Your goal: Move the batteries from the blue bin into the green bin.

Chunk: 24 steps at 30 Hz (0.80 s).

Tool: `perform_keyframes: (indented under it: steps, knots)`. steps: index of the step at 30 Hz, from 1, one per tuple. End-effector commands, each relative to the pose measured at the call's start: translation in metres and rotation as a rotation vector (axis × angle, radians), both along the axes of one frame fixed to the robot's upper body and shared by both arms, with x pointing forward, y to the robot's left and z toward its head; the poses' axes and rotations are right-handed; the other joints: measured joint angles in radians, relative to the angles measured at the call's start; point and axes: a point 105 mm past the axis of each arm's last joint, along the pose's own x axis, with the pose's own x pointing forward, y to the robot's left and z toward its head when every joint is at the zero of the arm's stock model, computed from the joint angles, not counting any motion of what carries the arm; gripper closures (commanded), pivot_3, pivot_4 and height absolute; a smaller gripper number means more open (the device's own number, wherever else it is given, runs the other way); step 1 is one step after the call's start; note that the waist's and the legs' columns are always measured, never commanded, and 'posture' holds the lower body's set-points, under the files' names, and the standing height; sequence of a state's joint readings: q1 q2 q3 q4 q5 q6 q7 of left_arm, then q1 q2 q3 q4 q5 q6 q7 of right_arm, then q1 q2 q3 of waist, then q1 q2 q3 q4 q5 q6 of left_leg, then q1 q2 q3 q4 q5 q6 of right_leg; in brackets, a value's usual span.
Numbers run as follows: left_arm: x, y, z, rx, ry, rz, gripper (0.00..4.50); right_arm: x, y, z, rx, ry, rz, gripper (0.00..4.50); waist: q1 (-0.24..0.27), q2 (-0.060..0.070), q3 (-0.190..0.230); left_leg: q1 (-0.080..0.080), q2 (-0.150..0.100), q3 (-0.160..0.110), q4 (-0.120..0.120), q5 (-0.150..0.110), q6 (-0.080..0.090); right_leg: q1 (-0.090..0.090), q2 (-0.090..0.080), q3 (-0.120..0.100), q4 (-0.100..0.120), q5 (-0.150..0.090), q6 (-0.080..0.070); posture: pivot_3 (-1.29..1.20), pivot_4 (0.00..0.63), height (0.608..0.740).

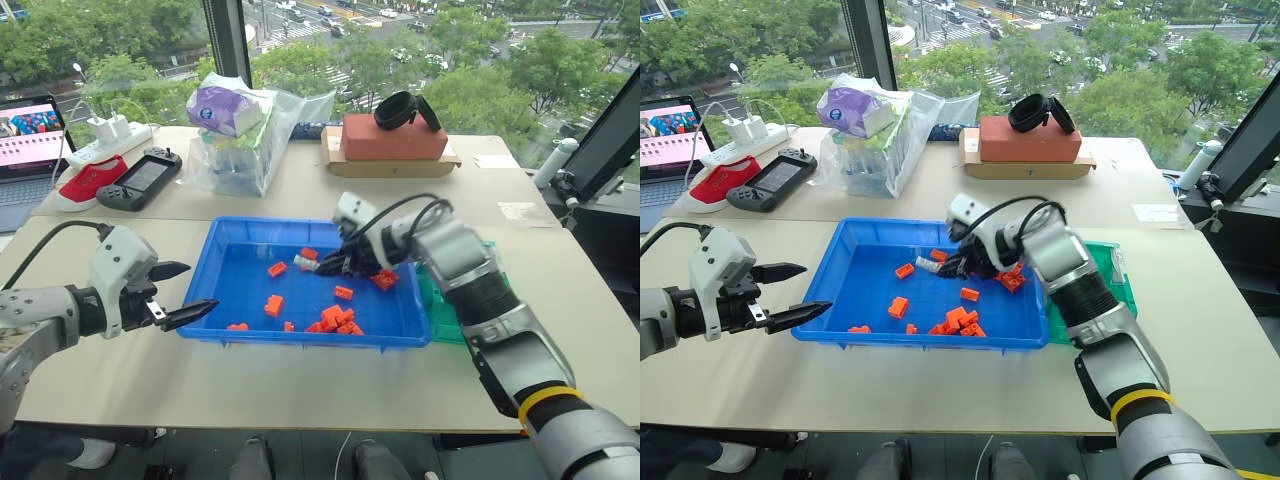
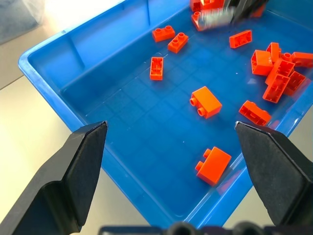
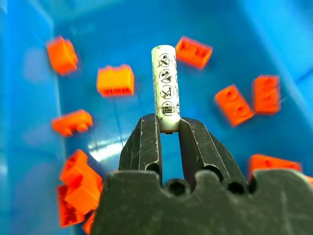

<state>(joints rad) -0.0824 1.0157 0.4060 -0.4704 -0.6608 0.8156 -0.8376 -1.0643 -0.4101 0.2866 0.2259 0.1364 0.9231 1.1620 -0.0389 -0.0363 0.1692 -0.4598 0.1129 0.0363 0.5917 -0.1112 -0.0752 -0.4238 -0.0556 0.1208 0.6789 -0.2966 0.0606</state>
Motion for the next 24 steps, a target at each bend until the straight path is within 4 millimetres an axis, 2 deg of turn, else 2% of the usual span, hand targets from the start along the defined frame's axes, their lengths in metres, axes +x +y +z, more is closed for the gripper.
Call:
perform_keyframes:
  steps: [1,2,4,8,11,13,16,20,22,24]
  knots:
    - [0.003,-0.004,0.008,0.008,-0.048,-0.016,0.0,-0.003,-0.011,0.032,0.085,-0.034,-0.001,4.27,-0.001,0.0,0.0,0.0,0.0,0.0,0.0,0.0,0.0,0.0,0.0,0.0,0.0,0.0,0.0,0.0,0.15,0.735]
    - [0.003,-0.004,0.008,0.006,-0.049,-0.017,0.0,0.0,-0.018,0.037,0.097,-0.041,-0.028,4.27,-0.001,0.0,0.0,0.0,0.0,0.0,0.0,0.0,0.0,0.0,0.0,0.0,0.0,0.0,0.0,0.0,0.15,0.735]
    - [0.004,-0.005,0.008,0.001,-0.049,-0.023,0.0,0.012,-0.046,0.047,0.084,-0.085,-0.129,4.27,-0.001,0.0,0.0,0.0,0.0,0.0,0.0,0.0,0.0,0.0,0.0,0.0,0.0,0.0,0.0,0.0,0.15,0.735]
    - [0.006,-0.008,0.01,-0.017,-0.057,-0.032,0.0,0.035,-0.133,0.068,0.0,-0.188,-0.408,4.27,0.012,0.0,0.0,-0.001,0.0,0.0,0.0,0.0,0.0,0.0,-0.001,0.0,-0.002,0.0,0.0,0.0,0.15,0.735]
    - [0.007,-0.008,0.009,-0.025,-0.054,-0.037,0.0,0.027,-0.181,0.067,-0.136,-0.211,-0.474,4.27,0.019,0.0,0.001,-0.001,0.0,0.0,-0.001,0.0,0.0,0.0,-0.001,0.0,-0.004,0.0,0.0,0.0,0.15,0.735]
    - [0.009,-0.008,0.008,-0.026,-0.052,-0.041,0.0,0.021,-0.202,0.061,-0.216,-0.203,-0.498,4.27,0.023,0.0,0.001,-0.001,0.0,0.001,-0.002,-0.001,0.001,0.0,-0.001,0.0,-0.006,0.0,0.0,0.0,0.15,0.735]
    - [0.013,-0.011,0.008,-0.032,-0.053,-0.054,0.0,0.013,-0.215,0.053,-0.247,-0.167,-0.504,4.27,0.011,0.0,0.001,-0.001,0.0,0.001,-0.002,-0.001,0.001,0.0,0.0,0.001,-0.006,-0.001,0.0,0.0,0.15,0.735]
    - [0.016,-0.014,0.008,-0.035,-0.052,-0.071,0.0,0.002,-0.213,0.041,-0.244,-0.107,-0.478,4.27,-0.004,0.001,0.001,-0.001,0.0,0.0,0.0,-0.001,0.001,0.001,0.0,0.001,-0.005,-0.001,0.0,0.0,0.15,0.735]
    - [0.018,-0.015,0.007,-0.033,-0.049,-0.078,0.0,-0.003,-0.217,0.027,-0.3,-0.08,-0.485,4.27,-0.004,0.001,0.001,0.0,0.0,0.0,0.0,-0.001,0.001,0.001,0.0,0.001,-0.004,-0.001,0.0,0.0,0.15,0.735]
    - [0.019,-0.015,0.007,-0.031,-0.048,-0.084,0.0,-0.006,-0.218,0.022,-0.312,-0.068,-0.499,4.27,-0.001,0.001,0.001,0.0,0.0,0.0,0.0,-0.001,0.001,0.001,0.0,0.001,-0.004,-0.001,0.0,0.0,0.15,0.735]
